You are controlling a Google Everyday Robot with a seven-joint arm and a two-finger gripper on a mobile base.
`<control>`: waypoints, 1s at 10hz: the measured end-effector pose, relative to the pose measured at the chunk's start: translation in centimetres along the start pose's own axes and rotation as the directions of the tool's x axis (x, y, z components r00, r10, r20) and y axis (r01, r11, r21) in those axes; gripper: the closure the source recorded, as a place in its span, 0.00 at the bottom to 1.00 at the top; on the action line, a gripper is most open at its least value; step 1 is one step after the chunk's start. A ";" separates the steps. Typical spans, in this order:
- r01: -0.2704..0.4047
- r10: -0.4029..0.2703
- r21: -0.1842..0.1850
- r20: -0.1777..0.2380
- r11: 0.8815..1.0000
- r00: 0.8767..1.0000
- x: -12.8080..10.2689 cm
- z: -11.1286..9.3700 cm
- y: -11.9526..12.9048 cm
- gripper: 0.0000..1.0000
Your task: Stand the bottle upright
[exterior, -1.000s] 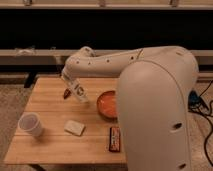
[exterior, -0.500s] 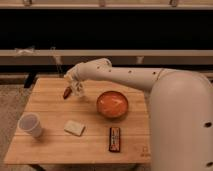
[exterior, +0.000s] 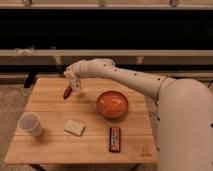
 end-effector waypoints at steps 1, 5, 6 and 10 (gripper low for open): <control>-0.014 0.014 -0.006 0.003 1.000 1.000 0.3 0.1 -0.1 1.00; -0.077 0.077 -0.040 -0.003 0.996 0.997 1.9 1.3 0.2 1.00; -0.083 0.083 -0.039 -0.006 0.996 0.997 2.1 1.4 0.4 1.00; -0.113 0.114 -0.024 0.054 0.993 0.992 2.4 1.6 1.1 0.73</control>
